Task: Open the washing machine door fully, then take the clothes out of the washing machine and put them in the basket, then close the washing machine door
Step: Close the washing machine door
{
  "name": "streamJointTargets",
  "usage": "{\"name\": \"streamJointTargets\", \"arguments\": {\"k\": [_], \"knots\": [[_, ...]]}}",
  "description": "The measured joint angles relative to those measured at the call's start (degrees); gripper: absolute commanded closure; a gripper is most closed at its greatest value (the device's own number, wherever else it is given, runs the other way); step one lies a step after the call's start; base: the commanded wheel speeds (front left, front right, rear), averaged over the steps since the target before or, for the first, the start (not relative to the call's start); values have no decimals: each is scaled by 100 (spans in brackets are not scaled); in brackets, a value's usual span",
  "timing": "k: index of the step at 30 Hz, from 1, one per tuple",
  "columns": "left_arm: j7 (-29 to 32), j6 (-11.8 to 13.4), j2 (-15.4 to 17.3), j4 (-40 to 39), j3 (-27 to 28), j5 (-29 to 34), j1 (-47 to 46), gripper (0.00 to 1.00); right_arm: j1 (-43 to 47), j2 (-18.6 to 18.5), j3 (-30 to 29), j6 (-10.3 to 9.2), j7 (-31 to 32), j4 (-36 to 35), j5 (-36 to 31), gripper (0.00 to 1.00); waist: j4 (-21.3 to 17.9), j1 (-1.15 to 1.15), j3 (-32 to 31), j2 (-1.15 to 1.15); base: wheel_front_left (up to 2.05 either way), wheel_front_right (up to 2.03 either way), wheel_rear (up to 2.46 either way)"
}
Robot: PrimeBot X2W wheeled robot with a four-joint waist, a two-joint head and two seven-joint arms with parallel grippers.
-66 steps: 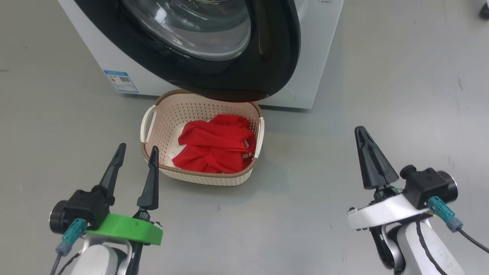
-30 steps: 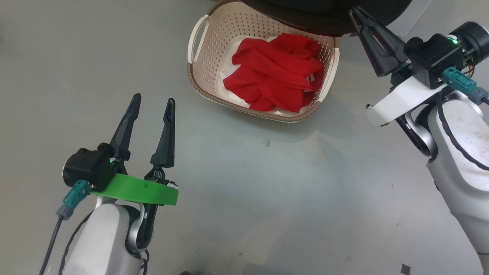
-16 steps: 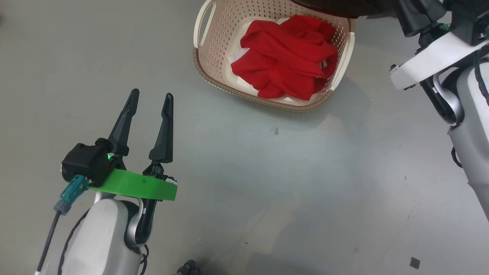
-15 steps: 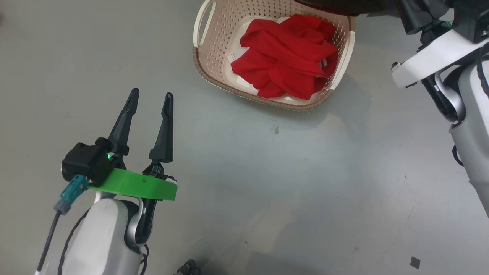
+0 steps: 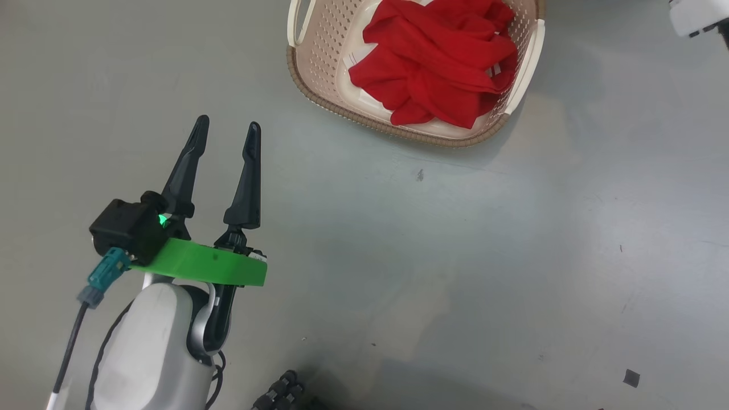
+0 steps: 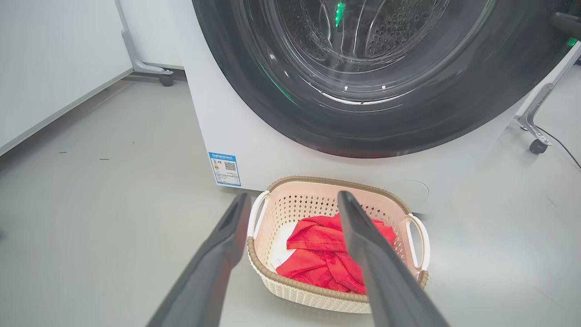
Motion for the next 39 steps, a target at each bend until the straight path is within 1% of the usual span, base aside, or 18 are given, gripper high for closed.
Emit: {"name": "streamJointTargets", "arguments": {"k": [8, 13, 23, 31, 32, 36, 39], "knots": [[0, -1, -12, 0, -74, -145, -113, 0, -554, -179, -152, 0, 48, 298, -1, 100, 113, 0, 205, 0, 0, 0, 0], [0, -2, -14, 4, -87, -243, -120, 0, -719, -158, -303, -8, 44, 464, 38, 100, 158, 0, 244, 0, 0, 0, 0], [0, -19, -16, 43, -107, -286, -206, 0, -873, -65, -331, -7, -94, 745, 91, 100, 168, 0, 252, 0, 0, 0, 0], [0, -19, -23, 185, -55, -277, -211, 0, -784, 2, -268, -18, -459, 1169, 89, 100, 118, 0, 50, 0, 0, 0, 0], [0, -19, -23, 205, -43, -272, -211, 0, -733, -3, -255, -57, -483, 1221, 89, 100, 108, 0, 9, 0, 0, 0, 0], [0, -19, -24, 296, 8, -221, -211, 0, -424, 8, -219, -62, -616, 1395, 91, 100, 55, 0, -187, 0, 0, 0, 0], [0, -19, -25, 360, 76, -81, -208, 0, -135, 123, -180, -60, -688, 1512, 136, 100, -4, 0, -362, 0, 0, 0, 0]]}}
